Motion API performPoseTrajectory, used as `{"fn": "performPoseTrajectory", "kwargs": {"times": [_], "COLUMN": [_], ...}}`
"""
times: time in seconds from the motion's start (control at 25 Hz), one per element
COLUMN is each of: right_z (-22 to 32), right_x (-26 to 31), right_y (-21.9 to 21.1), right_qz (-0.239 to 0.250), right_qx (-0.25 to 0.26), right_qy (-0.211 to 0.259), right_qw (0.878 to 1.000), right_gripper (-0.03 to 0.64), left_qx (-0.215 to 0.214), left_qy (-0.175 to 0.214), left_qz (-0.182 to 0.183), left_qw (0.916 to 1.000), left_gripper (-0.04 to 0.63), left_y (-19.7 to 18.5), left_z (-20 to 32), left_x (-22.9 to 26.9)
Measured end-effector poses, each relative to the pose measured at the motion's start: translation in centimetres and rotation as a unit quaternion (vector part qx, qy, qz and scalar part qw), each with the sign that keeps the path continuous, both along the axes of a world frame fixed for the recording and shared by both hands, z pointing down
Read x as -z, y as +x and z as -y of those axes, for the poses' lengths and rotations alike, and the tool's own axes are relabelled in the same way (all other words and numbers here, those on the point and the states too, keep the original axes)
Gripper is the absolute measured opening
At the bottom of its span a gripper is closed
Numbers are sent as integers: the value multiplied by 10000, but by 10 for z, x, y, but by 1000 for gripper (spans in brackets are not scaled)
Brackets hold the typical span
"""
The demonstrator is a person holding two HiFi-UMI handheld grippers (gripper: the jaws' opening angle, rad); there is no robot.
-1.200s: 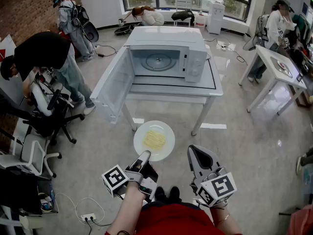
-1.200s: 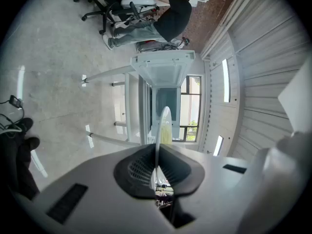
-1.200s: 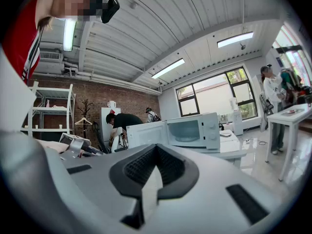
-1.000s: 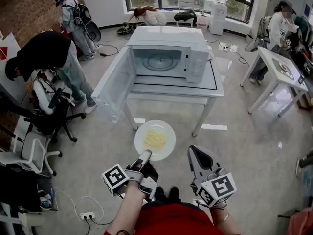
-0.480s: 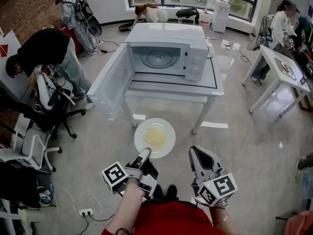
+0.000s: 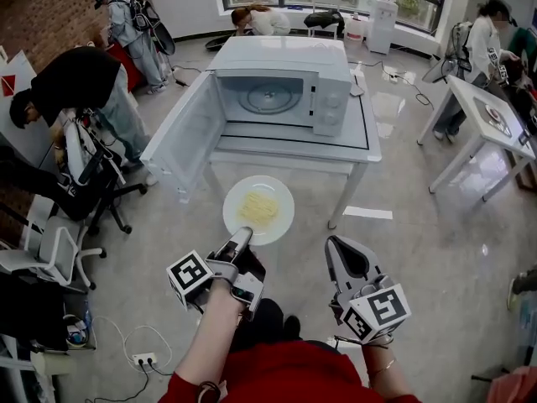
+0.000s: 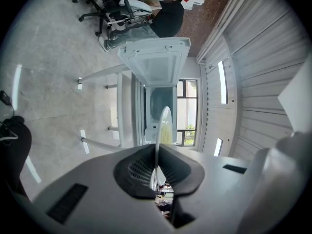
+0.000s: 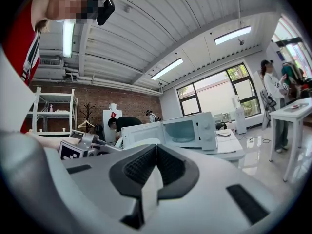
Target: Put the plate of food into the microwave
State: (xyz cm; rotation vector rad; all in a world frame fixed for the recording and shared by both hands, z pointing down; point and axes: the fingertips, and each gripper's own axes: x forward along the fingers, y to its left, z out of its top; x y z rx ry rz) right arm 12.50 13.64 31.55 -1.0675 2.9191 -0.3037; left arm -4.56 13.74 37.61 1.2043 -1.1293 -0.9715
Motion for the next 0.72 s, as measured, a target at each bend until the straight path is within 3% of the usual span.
{"fn": "performPoseTrajectory", "kwargs": {"times": [0.32,0.72], "right_z": [48,156], "right_x": [8,5], "right_y": [-24,-85], "right_qz": [87,-18], "right_qx": [-82,-427], "right_qy": [15,-222], "right_qw": [9999,9988], "right_gripper": [15,15], "left_qx": [116,-216], "left_qy": [44,-89], "left_qz": [312,253], "left_qw": [9994,9994], "left_gripper": [20,20], "left_y": [-38,-72], "left_z": [70,193], "left_x": [9,-5]}}
